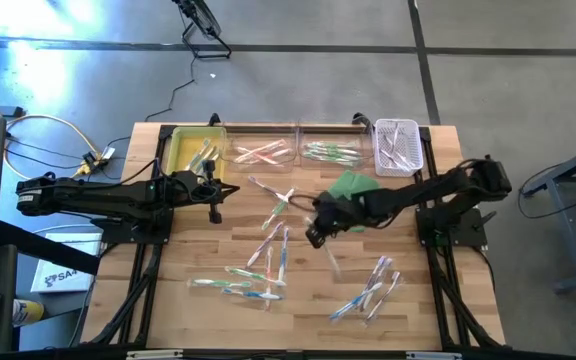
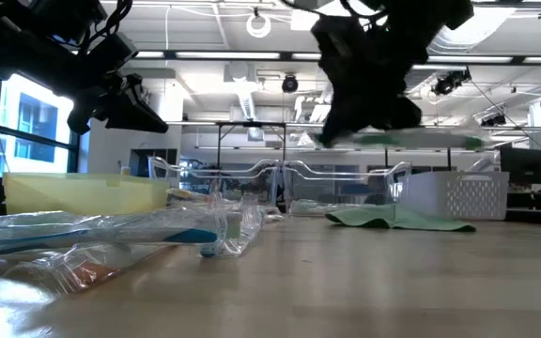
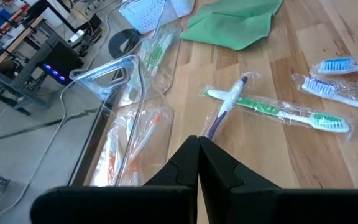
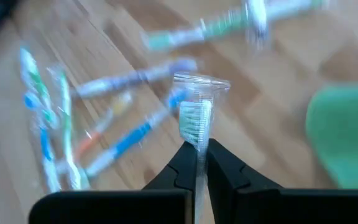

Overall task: Pick & Place Toothbrushes
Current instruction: Put the green toothbrush into the right transparent bin

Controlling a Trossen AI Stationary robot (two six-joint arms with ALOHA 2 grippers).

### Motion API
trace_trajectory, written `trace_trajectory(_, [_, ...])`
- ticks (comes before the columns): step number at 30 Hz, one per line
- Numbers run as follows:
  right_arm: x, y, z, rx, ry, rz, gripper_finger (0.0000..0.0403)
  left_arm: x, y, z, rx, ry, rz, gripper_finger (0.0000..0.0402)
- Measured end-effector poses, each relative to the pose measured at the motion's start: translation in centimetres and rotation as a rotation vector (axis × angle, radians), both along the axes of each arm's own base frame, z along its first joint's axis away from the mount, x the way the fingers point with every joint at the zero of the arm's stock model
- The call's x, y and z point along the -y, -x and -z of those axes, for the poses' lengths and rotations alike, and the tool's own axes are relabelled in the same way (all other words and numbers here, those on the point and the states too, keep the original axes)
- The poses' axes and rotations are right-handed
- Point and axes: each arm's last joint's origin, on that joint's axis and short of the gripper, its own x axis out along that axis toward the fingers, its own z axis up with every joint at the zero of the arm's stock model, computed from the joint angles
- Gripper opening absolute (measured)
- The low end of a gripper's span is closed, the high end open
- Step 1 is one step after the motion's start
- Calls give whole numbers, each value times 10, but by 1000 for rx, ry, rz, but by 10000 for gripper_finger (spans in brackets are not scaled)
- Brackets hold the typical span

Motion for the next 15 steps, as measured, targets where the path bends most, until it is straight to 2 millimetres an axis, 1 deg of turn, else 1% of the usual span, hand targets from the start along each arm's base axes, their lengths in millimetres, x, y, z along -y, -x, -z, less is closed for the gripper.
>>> trace_trajectory(4, [21,8,-24,70,120,-13,9,0,0,0,0,0,0,5])
trace_trajectory(9, [47,20,-50,121,388,21,9,0,0,0,1,0,0,5])
trace_trajectory(12, [61,22,-61,124,554,37,9,0,0,0,0,0,0,5])
trace_trajectory(15, [76,24,-66,87,707,79,9,0,0,0,1,0,0,5])
